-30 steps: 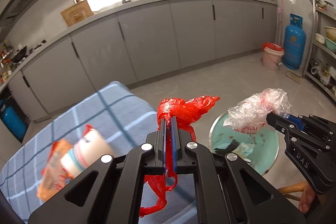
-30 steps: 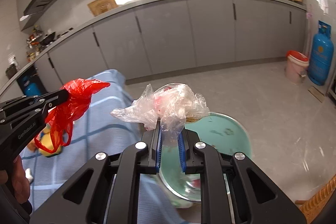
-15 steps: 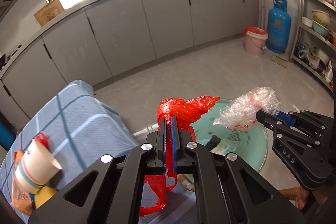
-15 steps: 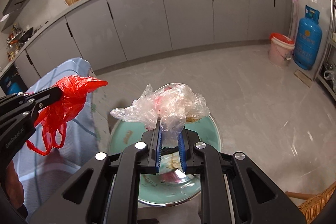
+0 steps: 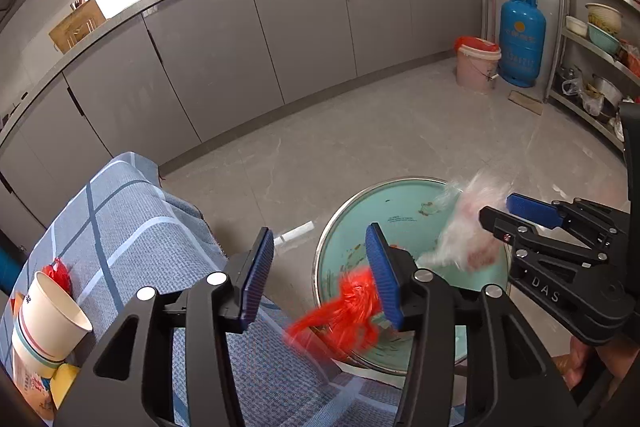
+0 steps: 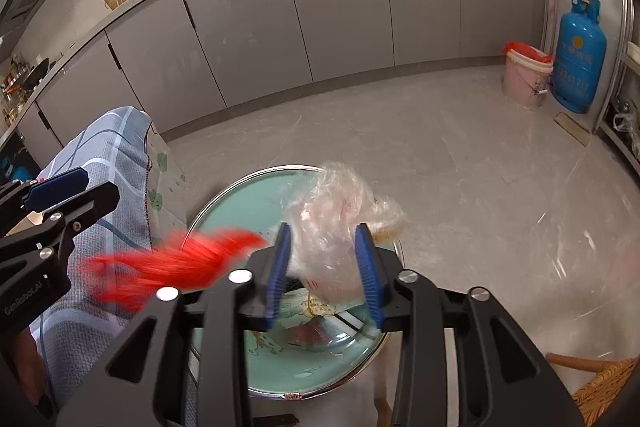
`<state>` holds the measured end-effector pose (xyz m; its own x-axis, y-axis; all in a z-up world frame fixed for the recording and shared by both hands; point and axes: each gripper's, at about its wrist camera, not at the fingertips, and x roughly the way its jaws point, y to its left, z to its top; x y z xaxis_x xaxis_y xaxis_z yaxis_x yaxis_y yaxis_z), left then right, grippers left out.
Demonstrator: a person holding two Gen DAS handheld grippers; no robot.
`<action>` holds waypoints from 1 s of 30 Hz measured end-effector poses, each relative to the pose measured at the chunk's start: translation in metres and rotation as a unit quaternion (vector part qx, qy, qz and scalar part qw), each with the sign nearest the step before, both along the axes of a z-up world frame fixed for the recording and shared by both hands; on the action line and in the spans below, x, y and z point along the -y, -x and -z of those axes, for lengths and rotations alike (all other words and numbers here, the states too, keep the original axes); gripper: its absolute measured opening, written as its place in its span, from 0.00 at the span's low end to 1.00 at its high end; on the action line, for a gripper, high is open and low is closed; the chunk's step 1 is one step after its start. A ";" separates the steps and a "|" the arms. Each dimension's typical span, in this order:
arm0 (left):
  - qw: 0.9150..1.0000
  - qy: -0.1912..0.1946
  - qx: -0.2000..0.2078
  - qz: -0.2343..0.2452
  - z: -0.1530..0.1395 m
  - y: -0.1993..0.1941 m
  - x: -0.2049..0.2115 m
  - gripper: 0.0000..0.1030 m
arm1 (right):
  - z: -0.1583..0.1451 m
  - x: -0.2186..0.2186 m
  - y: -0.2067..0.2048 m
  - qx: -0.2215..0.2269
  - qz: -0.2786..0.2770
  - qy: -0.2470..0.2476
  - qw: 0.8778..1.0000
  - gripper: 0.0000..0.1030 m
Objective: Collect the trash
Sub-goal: 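Carry both bags over the green basin and open both tools, then return both tools from the basin to the table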
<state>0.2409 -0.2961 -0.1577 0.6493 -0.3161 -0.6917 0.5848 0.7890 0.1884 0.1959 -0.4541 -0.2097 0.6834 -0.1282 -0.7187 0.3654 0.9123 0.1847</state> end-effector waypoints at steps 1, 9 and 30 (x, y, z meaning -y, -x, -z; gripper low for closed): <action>1.000 0.000 0.003 -0.004 0.000 0.000 -0.001 0.55 | 0.000 0.000 0.001 0.000 0.000 -0.001 1.000 0.39; 0.999 0.000 0.019 -0.033 -0.010 -0.002 -0.017 0.81 | -0.001 -0.001 0.012 0.003 0.004 -0.013 1.000 0.47; 0.994 0.006 0.044 -0.095 -0.043 0.025 -0.097 0.85 | -0.035 -0.068 0.036 0.033 -0.034 -0.019 0.999 0.64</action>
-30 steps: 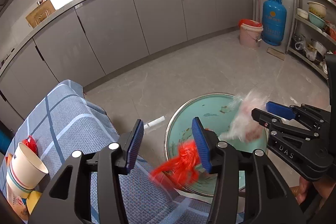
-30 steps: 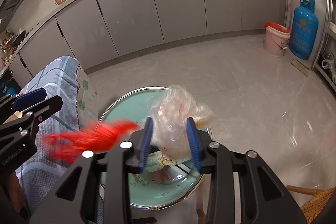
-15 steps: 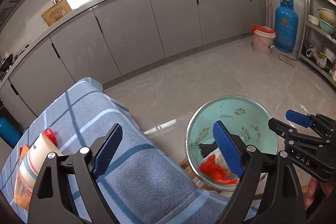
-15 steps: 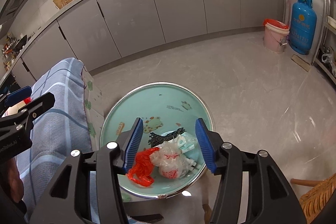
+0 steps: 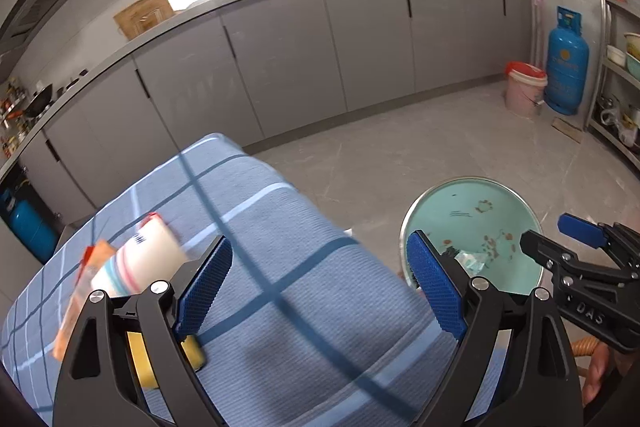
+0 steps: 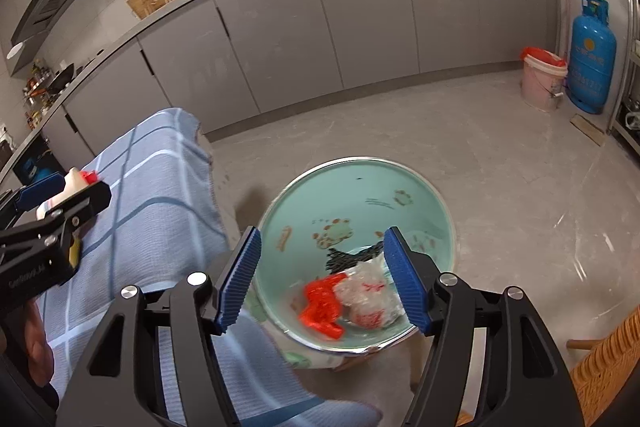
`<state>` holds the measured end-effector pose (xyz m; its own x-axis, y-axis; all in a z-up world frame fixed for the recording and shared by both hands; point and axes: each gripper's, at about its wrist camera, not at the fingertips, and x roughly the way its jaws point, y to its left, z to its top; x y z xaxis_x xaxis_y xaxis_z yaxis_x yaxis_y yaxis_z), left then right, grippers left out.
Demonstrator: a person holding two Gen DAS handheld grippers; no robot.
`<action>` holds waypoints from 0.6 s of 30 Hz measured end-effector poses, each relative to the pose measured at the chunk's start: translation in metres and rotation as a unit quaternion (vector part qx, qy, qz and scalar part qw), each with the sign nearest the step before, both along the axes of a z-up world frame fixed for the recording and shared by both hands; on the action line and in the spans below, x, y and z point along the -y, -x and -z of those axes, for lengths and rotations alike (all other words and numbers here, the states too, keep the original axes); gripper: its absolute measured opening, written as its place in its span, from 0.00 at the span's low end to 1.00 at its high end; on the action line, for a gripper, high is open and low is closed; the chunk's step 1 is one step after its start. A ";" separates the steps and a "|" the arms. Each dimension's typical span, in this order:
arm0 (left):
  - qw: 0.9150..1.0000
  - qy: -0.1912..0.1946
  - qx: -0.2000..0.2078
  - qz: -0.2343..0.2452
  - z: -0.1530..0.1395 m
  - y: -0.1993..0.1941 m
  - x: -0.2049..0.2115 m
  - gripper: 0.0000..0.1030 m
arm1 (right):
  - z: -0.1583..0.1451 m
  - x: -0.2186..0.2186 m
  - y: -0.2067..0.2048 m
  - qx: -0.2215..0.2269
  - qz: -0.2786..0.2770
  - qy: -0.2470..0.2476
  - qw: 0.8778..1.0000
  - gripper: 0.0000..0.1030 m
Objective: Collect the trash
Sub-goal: 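Return both tools from the basin to the table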
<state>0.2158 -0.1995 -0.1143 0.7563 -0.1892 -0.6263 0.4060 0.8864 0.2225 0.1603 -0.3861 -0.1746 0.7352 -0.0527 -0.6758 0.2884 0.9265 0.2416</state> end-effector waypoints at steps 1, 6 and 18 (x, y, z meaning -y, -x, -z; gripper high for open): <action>1.000 0.001 0.001 -0.003 -0.002 0.001 -0.005 0.85 | -0.002 -0.005 0.001 0.001 -0.003 0.001 1.000 0.66; 1.000 0.004 0.006 -0.017 -0.009 0.010 -0.028 0.85 | -0.008 -0.031 0.007 0.002 -0.022 0.009 1.000 0.75; 0.998 0.004 0.022 -0.066 -0.021 0.027 -0.103 0.89 | -0.025 -0.089 0.012 0.010 -0.070 0.027 0.997 0.81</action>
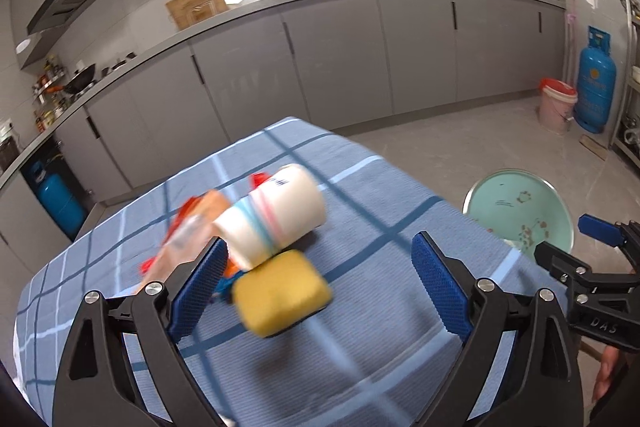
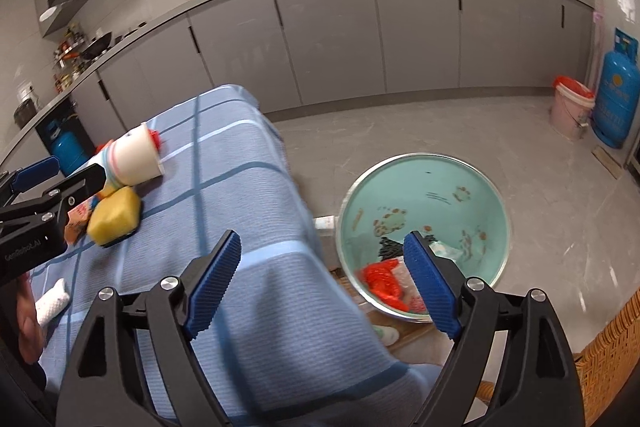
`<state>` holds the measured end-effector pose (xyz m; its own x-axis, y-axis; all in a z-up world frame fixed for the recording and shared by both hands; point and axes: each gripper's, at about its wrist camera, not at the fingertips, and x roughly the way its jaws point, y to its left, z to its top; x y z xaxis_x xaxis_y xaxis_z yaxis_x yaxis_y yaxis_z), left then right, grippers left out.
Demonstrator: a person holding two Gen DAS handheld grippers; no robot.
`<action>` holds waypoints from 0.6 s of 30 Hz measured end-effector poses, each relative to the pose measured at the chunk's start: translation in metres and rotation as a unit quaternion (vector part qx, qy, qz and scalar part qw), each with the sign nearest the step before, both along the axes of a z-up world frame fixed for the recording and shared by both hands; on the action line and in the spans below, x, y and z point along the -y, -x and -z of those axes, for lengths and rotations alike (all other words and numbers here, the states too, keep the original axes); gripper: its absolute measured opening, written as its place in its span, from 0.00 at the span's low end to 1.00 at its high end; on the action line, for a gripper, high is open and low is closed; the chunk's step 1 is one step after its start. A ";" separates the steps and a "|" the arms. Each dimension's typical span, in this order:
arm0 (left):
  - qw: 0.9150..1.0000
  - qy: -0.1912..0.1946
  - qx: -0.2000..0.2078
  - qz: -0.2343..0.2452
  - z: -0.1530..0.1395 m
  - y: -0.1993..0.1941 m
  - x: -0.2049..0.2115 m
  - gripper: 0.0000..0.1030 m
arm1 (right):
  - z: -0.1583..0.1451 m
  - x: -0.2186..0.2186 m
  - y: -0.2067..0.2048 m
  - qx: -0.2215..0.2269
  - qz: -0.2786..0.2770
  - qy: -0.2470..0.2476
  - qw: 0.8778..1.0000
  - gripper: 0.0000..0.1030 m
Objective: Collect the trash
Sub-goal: 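Return both tools from the basin to the table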
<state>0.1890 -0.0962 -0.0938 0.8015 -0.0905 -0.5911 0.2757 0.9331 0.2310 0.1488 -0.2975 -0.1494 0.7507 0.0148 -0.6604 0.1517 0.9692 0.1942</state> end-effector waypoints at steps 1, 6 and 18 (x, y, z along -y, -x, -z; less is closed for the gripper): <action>1.000 -0.001 0.000 -0.005 0.000 0.001 -0.006 0.89 | -0.002 -0.005 0.000 0.001 -0.004 0.002 1.000 0.82; 0.999 -0.009 -0.002 -0.033 0.003 0.010 -0.043 0.89 | -0.006 -0.035 0.004 0.007 -0.022 0.008 1.000 0.87; 0.995 -0.040 -0.037 -0.089 0.026 0.061 -0.143 0.89 | -0.007 -0.114 0.020 0.010 -0.092 0.030 0.995 0.91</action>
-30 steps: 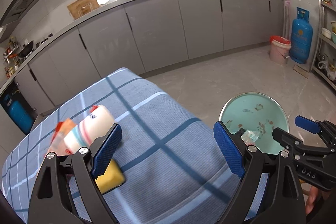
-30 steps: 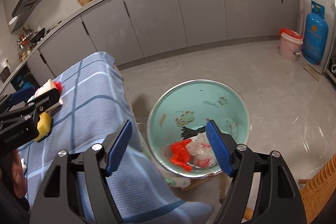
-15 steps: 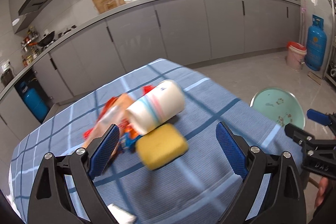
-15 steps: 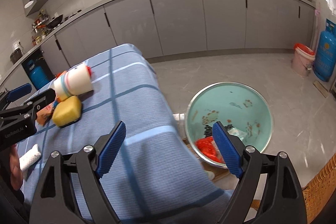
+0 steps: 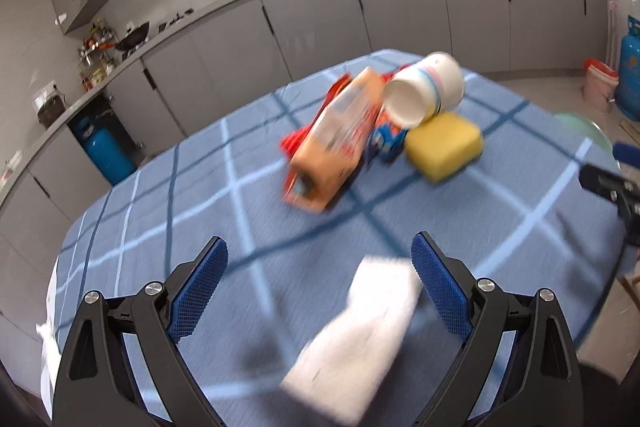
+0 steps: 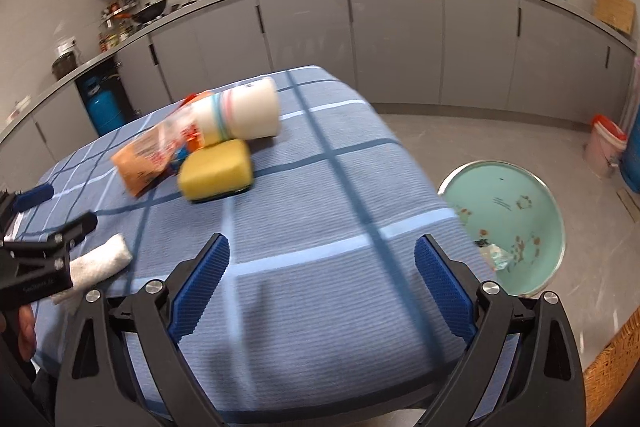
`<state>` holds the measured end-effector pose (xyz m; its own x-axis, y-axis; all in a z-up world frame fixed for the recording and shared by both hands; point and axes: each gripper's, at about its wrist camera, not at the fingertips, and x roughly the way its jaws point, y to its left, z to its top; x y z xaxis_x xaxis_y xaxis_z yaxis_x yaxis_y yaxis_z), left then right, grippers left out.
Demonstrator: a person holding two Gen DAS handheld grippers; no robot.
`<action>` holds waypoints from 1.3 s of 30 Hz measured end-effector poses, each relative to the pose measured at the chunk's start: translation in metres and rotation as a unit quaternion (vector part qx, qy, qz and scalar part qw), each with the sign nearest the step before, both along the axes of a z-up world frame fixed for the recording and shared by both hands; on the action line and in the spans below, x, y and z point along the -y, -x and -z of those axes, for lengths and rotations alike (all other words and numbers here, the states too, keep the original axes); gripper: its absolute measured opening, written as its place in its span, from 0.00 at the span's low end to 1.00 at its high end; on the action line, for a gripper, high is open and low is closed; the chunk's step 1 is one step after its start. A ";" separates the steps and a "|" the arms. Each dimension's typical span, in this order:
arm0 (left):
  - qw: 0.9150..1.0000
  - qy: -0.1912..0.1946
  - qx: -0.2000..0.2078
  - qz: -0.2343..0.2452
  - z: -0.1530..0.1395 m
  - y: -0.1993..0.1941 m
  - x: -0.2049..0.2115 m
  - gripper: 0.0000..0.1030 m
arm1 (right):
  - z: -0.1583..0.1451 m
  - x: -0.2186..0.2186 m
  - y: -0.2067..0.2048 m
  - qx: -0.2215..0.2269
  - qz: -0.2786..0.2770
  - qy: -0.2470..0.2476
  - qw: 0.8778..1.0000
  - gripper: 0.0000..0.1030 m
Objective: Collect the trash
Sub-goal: 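Return both tools from the basin to the table, then grasp the white eraser sponge with left tool while right tool grasps yellow sponge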
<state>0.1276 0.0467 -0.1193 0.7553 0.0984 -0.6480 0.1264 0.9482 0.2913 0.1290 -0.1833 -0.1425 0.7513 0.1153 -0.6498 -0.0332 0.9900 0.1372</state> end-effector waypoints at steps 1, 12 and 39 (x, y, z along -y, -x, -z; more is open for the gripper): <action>1.000 -0.001 -0.003 -0.002 0.002 0.004 -0.005 0.89 | 0.000 -0.004 0.001 0.001 -0.004 0.001 1.000 0.91; 0.998 0.034 -0.044 0.019 0.022 0.020 -0.009 0.89 | -0.010 -0.039 0.014 0.018 -0.034 0.023 0.999 0.95; 0.995 0.052 0.023 -0.081 -0.023 -0.026 -0.070 0.23 | -0.009 -0.083 -0.084 -0.017 -0.088 0.043 0.995 0.95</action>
